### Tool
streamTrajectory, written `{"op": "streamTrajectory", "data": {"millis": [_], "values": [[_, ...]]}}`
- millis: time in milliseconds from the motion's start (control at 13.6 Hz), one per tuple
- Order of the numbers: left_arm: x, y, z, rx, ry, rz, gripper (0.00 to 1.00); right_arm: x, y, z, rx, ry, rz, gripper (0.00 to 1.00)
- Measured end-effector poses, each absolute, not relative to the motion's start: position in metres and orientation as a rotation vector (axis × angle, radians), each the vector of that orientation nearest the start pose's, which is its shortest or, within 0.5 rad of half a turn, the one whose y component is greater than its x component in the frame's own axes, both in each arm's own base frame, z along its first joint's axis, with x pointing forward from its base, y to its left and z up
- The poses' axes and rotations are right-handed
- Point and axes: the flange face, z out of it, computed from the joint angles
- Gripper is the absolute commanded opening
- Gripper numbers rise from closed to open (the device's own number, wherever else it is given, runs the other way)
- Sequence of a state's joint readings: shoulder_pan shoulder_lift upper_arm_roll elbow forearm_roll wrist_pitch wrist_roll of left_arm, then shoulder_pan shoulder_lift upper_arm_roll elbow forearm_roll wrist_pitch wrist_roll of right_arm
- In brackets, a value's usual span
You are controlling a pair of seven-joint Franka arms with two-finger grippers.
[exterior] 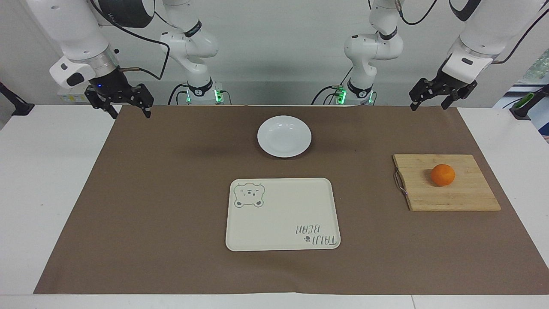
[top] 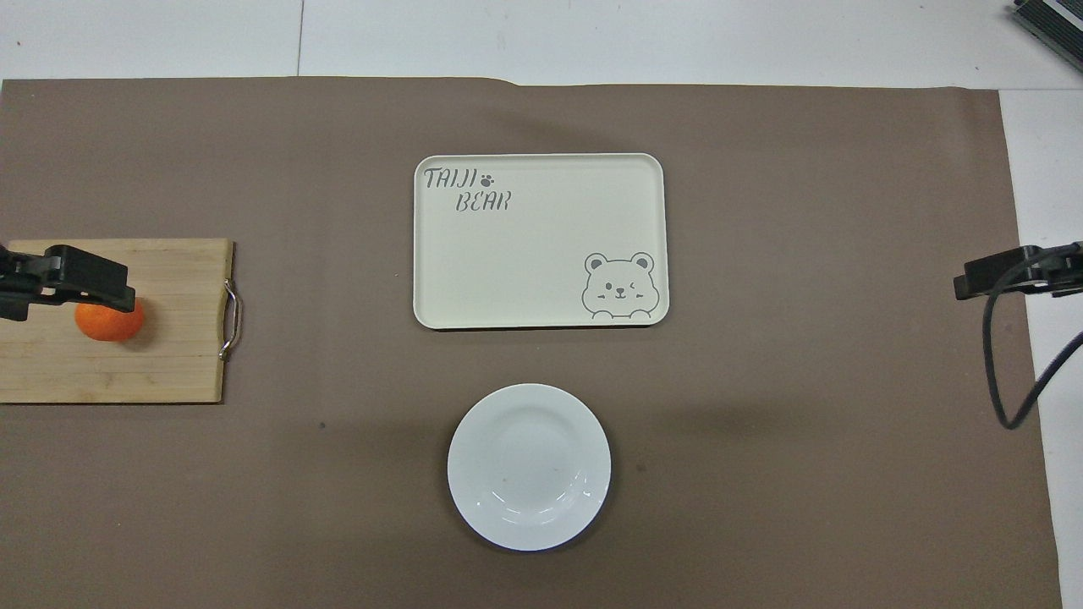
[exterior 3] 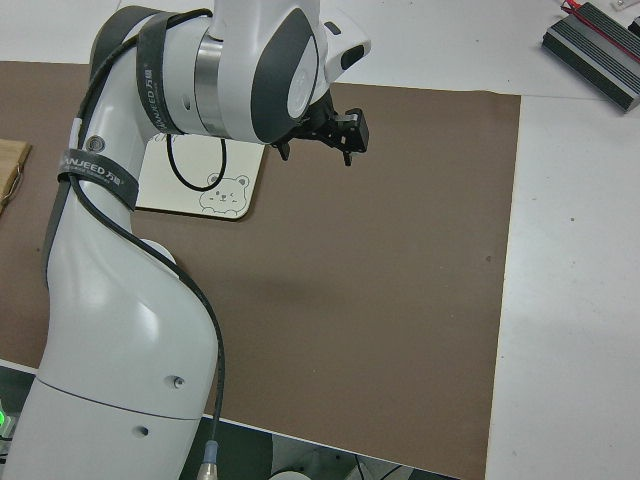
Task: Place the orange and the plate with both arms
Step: 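Reach the left gripper to the orange on the wooden board and grasp it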
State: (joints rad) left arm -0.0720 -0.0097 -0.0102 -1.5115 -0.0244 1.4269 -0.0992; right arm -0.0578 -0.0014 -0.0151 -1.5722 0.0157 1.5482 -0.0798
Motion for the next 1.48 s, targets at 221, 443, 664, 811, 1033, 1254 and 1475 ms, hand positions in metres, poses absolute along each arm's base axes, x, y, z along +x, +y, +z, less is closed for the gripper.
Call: {"op": "streamTrajectory", "data": {"millis": [221, 443, 664, 811, 1033, 1254, 1475], "values": [[0.54, -0.041, 0.625, -3.157, -0.043, 0.119, 1.0, 0.55, -0.038, 0.623, -3.124, -0.011, 0.033, 1.0], [0.553, -0.004, 0.593, -3.162, -0.091, 0.056, 1.0, 0.55, -0.038, 0.623, -3.124, -0.011, 0.033, 1.0], [0.563, 0.036, 0.572, -3.159, -0.139, -0.024, 1.0, 0.55, -0.038, 0.623, -3.124, -0.011, 0.033, 1.0], [0.571, 0.058, 0.553, -3.151, -0.161, -0.064, 1.0, 0.55, -0.038, 0.623, -3.124, -0.011, 0.033, 1.0], [0.578, 0.088, 0.518, -3.136, -0.141, -0.05, 1.0, 0.55, -0.038, 0.623, -3.124, -0.011, 0.033, 1.0], [0.578, 0.095, 0.491, -3.131, -0.122, -0.008, 1.0, 0.55, -0.038, 0.623, -3.124, -0.011, 0.033, 1.0], [0.573, 0.096, 0.464, -3.122, -0.116, 0.025, 1.0, 0.55, -0.038, 0.623, -3.124, -0.011, 0.033, 1.0]]}}
